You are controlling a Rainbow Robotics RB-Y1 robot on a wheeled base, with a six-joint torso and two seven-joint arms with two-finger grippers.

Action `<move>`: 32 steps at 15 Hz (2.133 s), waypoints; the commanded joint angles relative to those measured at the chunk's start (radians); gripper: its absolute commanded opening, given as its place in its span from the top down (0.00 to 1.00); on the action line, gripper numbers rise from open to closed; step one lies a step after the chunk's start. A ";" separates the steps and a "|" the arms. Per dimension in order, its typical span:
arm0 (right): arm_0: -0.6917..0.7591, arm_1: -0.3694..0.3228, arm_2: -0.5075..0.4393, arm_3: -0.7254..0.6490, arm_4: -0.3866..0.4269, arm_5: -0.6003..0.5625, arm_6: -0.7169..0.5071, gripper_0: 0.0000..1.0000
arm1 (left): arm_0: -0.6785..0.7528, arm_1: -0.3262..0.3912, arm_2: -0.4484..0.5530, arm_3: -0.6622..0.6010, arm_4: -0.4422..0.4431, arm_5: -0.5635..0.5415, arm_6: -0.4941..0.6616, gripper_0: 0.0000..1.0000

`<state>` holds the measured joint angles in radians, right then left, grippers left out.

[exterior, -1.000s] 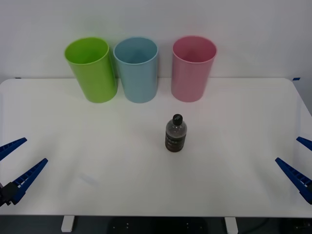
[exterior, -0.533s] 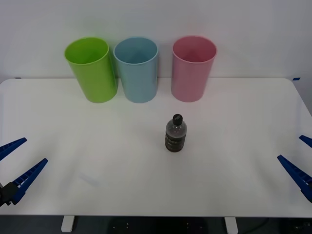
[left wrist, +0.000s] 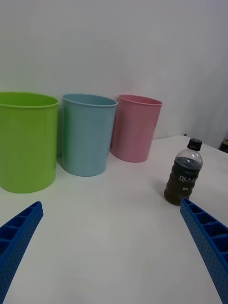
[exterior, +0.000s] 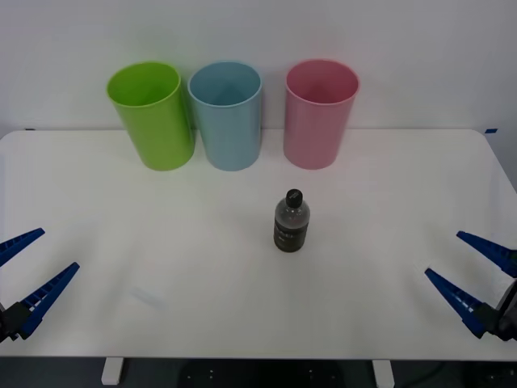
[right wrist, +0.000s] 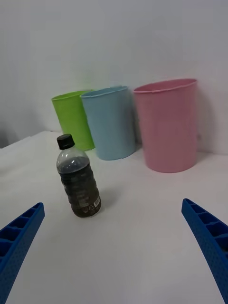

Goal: Grasp the object on the table and drop it into the matching bin: aluminum can to the light blue bin, PET bottle to the pink bin.

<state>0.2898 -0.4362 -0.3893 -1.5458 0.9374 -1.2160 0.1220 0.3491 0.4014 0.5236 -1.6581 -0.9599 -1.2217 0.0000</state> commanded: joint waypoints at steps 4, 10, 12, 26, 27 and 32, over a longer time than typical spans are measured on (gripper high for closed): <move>-0.110 -0.007 0.098 0.153 0.037 0.000 0.151 0.00 | 0.000 0.000 0.000 0.000 0.000 0.000 0.000 0.00; -0.187 -0.006 0.204 0.214 0.054 0.055 0.166 0.00 | 0.000 0.000 0.000 0.000 0.000 0.000 0.000 0.00; -0.202 -0.004 0.240 0.214 0.054 0.087 0.169 0.00 | 0.000 0.000 0.000 0.000 0.000 0.000 0.000 0.00; -0.301 0.122 0.357 0.214 0.158 0.266 0.191 0.00 | 0.000 0.000 0.000 0.000 0.000 0.000 0.000 0.00; -0.304 0.131 0.359 0.214 0.169 0.273 0.192 0.00 | 0.000 0.000 0.000 0.000 0.000 0.000 0.000 0.00; -0.330 0.146 0.428 0.214 0.178 0.348 0.197 0.00 | 0.000 0.000 0.000 0.000 0.000 0.000 0.000 0.00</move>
<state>-0.0346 -0.2902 0.0266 -1.3314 1.1158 -0.8804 0.3170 0.3491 0.4014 0.5236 -1.6581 -0.9599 -1.2217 0.0000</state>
